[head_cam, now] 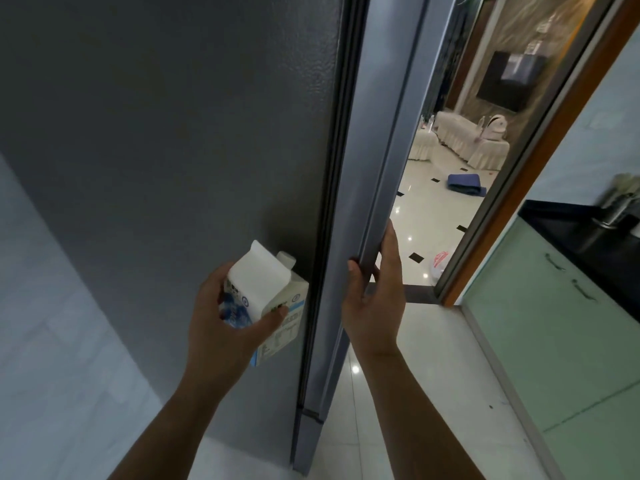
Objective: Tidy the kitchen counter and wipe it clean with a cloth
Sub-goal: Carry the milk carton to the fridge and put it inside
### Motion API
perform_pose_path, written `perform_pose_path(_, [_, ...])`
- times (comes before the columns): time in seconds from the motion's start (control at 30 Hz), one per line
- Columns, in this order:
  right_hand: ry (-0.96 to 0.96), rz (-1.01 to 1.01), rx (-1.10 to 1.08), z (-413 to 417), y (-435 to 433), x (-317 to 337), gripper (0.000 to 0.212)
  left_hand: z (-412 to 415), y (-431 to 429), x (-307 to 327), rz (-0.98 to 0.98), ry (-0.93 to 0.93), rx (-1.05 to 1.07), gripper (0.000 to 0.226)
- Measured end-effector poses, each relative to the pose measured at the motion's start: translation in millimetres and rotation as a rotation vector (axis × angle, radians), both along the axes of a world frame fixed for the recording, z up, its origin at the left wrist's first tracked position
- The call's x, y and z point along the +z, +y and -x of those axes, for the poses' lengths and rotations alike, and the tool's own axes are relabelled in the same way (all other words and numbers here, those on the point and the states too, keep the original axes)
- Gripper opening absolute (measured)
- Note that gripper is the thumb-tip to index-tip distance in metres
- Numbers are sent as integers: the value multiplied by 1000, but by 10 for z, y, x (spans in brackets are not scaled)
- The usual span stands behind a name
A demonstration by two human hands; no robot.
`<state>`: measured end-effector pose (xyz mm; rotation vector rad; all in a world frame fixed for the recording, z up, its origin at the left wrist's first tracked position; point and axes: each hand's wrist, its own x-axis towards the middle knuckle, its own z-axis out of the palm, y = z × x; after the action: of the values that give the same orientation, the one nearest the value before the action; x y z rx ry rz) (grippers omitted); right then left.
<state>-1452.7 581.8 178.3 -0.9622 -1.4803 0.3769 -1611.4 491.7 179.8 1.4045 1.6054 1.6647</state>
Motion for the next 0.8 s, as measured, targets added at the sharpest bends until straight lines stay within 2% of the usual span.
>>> perform_pose_path(0.23, [-1,-10,-106,-668,-26,-11,63,-265,30,-12,-5,-48,-37,69])
perform_pose_path(0.47, [50,23,-245,-1364,4,14,66,-780,182,25,3,-83,-154,63])
perform_pose_path(0.57, [90,67,-274,-1662,49,39,61,-1037,299,52,3,-108,-216,66])
perform_pose_path(0.8, [53,175,-267,-2334,248,140,75,-1575,550,62,31,-130,-299,69])
